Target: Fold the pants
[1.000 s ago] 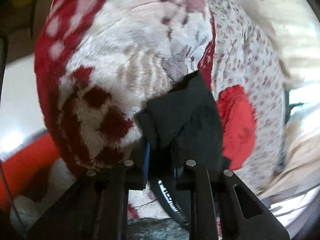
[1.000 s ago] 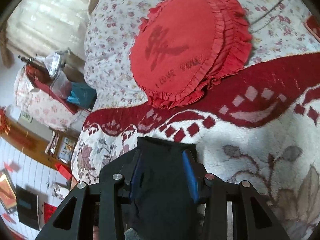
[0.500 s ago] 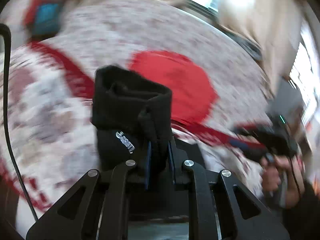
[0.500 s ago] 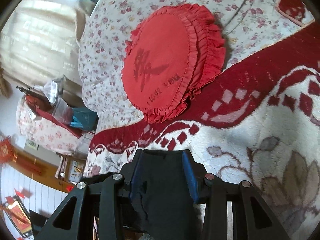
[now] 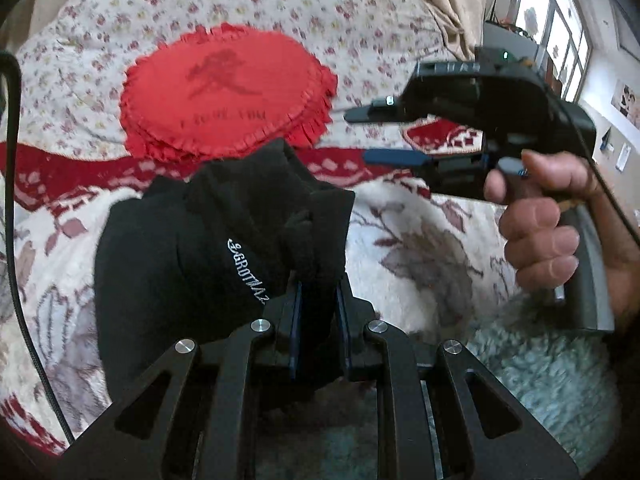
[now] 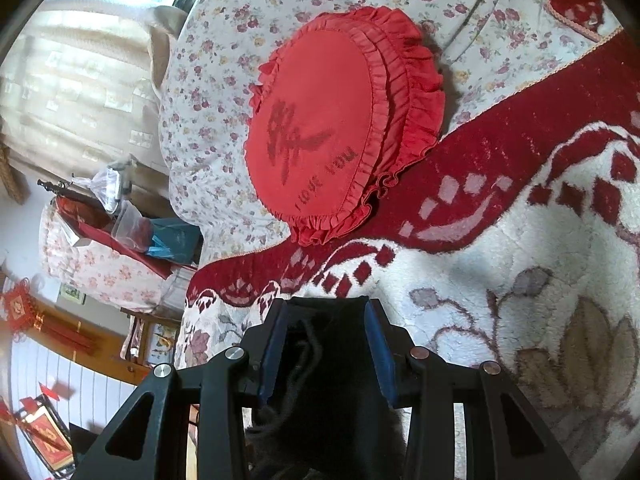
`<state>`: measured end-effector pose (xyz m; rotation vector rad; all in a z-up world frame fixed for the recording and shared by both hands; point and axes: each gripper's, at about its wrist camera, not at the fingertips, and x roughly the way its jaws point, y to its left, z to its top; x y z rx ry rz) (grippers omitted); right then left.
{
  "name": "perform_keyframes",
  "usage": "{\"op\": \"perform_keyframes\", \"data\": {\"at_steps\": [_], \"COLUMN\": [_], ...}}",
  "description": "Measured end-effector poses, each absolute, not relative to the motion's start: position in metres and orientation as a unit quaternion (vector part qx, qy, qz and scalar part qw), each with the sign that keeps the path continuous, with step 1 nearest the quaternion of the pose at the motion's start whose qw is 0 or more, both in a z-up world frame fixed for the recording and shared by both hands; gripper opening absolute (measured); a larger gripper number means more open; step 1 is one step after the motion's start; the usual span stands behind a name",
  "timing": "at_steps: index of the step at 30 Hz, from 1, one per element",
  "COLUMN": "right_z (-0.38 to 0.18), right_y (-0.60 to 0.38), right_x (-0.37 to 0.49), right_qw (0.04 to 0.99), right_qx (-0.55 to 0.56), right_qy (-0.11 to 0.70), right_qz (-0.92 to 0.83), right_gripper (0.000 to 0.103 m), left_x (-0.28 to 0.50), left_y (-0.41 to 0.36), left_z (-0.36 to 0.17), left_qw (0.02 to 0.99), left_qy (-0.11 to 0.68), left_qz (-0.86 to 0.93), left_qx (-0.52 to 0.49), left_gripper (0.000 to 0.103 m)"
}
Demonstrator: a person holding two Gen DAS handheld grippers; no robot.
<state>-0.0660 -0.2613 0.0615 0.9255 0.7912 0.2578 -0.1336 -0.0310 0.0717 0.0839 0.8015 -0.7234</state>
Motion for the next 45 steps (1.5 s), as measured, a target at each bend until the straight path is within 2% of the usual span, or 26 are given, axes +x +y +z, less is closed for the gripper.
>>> {"op": "perform_keyframes", "data": {"at_steps": [4, 5, 11, 16, 20, 21, 23, 24, 25, 27, 29, 34, 36, 39, 42, 45], "right_z": [0.061, 0.061, 0.065, 0.094, 0.111, 0.105, 0.084, 0.072, 0.054, 0.024, 0.022, 0.034, 0.05, 0.074, 0.084, 0.065], "right_y": [-0.26, -0.26, -0.261, -0.224, -0.157, -0.141, -0.121, -0.115, -0.108, -0.096, -0.084, -0.099, -0.115, -0.141, -0.154, -0.138], "right_x": [-0.068, -0.069, -0.068, -0.068, -0.077, -0.077, -0.07, -0.067, -0.061, -0.051, -0.047, -0.049, -0.051, -0.042, -0.024, -0.005], "right_qw": [0.812, 0.813, 0.818, 0.833, 0.823, 0.812, 0.782, 0.767, 0.744, 0.708, 0.706, 0.711, 0.732, 0.784, 0.819, 0.813], "right_qx": [0.429, 0.43, 0.428, 0.351, 0.17, 0.125, 0.068, 0.049, 0.029, -0.014, -0.044, 0.013, 0.037, 0.08, 0.121, 0.128], "right_qy": [0.375, 0.374, 0.366, 0.37, 0.44, 0.469, 0.534, 0.561, 0.601, 0.66, 0.662, 0.648, 0.621, 0.564, 0.516, 0.515], "right_qz": [0.122, 0.121, 0.115, 0.213, 0.317, 0.324, 0.314, 0.307, 0.292, 0.249, 0.248, 0.272, 0.278, 0.247, 0.219, 0.24], "right_gripper": [0.038, 0.038, 0.038, 0.038, 0.038, 0.038, 0.038, 0.038, 0.038, 0.035, 0.036, 0.038, 0.038, 0.038, 0.038, 0.036], "left_x": [-0.134, -0.138, -0.154, -0.135, -0.128, -0.125, -0.112, -0.107, -0.105, -0.104, -0.105, -0.098, -0.085, -0.052, -0.017, 0.012], "left_y": [-0.026, -0.016, 0.059, 0.102, 0.095, 0.094, 0.085, 0.082, 0.082, 0.081, 0.08, 0.09, 0.089, 0.082, 0.071, 0.063], "left_z": [0.064, 0.066, 0.076, 0.062, 0.054, 0.051, 0.033, 0.024, 0.022, 0.023, 0.024, 0.047, 0.068, 0.08, 0.071, 0.032], "left_qw": [0.838, 0.833, 0.83, 0.822, 0.815, 0.816, 0.8, 0.793, 0.791, 0.791, 0.791, 0.792, 0.81, 0.82, 0.822, 0.793], "left_qy": [0.417, 0.416, 0.398, 0.415, 0.427, 0.436, 0.492, 0.514, 0.518, 0.52, 0.52, 0.489, 0.456, 0.448, 0.466, 0.52], "left_qz": [-0.353, -0.365, -0.361, -0.292, -0.282, -0.269, -0.235, -0.218, -0.215, -0.216, -0.218, -0.255, -0.266, -0.256, -0.225, -0.197], "left_qx": [0.021, -0.002, -0.147, -0.26, -0.272, -0.266, -0.251, -0.244, -0.245, -0.239, -0.236, -0.262, -0.256, -0.25, -0.236, -0.249], "left_gripper": [0.021, 0.028, 0.028, 0.028, 0.028, 0.025, 0.021, 0.01, 0.008, 0.008, 0.008, 0.009, 0.015, 0.016, 0.016, 0.016]}}
